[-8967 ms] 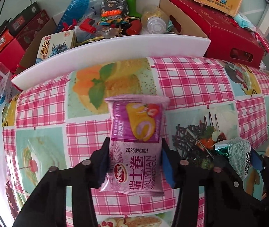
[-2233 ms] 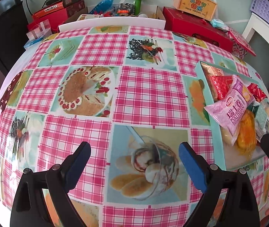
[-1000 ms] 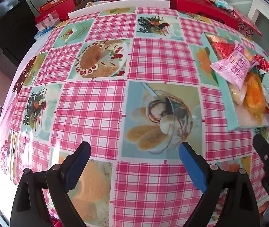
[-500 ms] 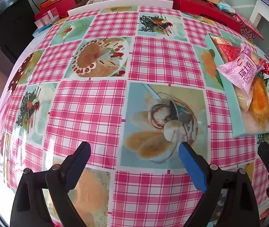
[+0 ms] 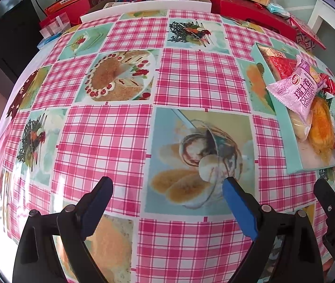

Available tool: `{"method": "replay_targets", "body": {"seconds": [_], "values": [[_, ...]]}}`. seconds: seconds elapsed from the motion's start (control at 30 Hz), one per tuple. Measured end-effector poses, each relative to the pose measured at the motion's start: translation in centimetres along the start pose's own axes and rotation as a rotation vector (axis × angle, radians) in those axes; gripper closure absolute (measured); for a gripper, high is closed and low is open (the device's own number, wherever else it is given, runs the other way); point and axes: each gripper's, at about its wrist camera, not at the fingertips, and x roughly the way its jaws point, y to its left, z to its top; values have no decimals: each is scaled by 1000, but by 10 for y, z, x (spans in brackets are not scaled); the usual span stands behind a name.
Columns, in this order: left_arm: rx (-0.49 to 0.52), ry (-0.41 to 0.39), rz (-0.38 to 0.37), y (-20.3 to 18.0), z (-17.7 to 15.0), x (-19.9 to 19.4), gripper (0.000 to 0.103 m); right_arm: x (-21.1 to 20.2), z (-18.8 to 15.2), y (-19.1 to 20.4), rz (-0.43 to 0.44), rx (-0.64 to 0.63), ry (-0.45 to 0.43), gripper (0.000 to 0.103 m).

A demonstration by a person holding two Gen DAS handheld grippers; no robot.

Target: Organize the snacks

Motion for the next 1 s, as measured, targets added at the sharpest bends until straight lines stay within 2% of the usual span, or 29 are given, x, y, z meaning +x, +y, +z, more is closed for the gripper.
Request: {"method": "replay_targets", "body": {"seconds": [1.0], "values": [[11, 4, 4, -2, 0, 1, 9, 2, 0, -4, 19, 27, -1, 0]]}}
